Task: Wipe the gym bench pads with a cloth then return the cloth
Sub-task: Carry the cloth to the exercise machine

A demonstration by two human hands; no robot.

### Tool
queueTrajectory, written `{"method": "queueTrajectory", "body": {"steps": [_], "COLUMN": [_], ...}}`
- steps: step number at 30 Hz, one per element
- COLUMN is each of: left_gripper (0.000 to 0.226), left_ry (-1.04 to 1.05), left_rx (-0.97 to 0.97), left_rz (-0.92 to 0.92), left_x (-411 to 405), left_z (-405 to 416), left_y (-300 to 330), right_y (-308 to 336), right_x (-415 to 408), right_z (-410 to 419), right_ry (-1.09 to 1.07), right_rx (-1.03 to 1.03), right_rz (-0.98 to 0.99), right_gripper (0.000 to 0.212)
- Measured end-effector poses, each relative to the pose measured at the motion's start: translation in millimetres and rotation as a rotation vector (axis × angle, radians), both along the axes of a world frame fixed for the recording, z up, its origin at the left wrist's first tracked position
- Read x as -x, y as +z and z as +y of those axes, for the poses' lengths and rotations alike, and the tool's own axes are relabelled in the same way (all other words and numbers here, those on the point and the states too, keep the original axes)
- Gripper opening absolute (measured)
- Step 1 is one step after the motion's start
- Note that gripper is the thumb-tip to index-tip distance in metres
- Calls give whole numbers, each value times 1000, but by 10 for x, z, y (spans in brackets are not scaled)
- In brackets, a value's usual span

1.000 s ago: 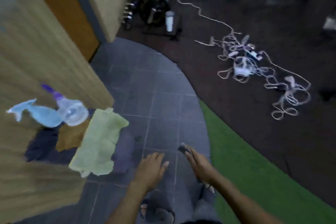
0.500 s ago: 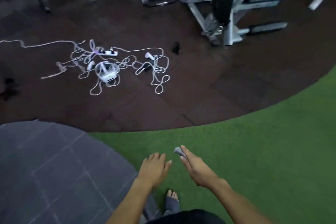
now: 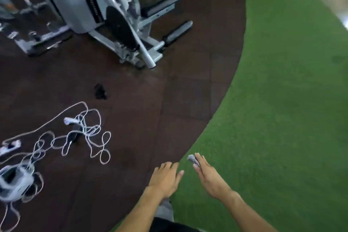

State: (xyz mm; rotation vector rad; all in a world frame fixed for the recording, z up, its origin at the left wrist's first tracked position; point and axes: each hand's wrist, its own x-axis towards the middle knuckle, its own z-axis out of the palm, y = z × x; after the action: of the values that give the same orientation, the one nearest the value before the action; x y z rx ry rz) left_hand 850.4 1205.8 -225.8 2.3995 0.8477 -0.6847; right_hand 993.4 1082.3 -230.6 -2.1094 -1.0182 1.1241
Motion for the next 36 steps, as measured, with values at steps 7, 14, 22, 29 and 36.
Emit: {"method": "queueTrajectory", "body": {"steps": [7, 14, 22, 29, 36], "left_gripper": [55, 53, 56, 56, 55], "left_ry": [-203, -299, -277, -315, -375], "left_rx": [-26, -20, -43, -53, -58], "left_rz": [-9, -5, -44, -50, -71], "left_x": [-1474, -3357, -5564, -7333, -9196], "left_z": [1429, 2663, 4163, 5454, 7000], "left_y": [135, 46, 308, 243, 278], "right_y": [154, 76, 268, 235, 248], "right_x": [-1204, -2902, -5099, -6840, -8587], "right_z": [1198, 2411, 3718, 4982, 6428], "right_ry": [-209, -334, -342, -369, -446], "right_rx": [-25, -37, -25, -38, -41], "right_rz": [-43, -22, -32, -65, -58], "right_gripper": [56, 55, 54, 53, 54]}}
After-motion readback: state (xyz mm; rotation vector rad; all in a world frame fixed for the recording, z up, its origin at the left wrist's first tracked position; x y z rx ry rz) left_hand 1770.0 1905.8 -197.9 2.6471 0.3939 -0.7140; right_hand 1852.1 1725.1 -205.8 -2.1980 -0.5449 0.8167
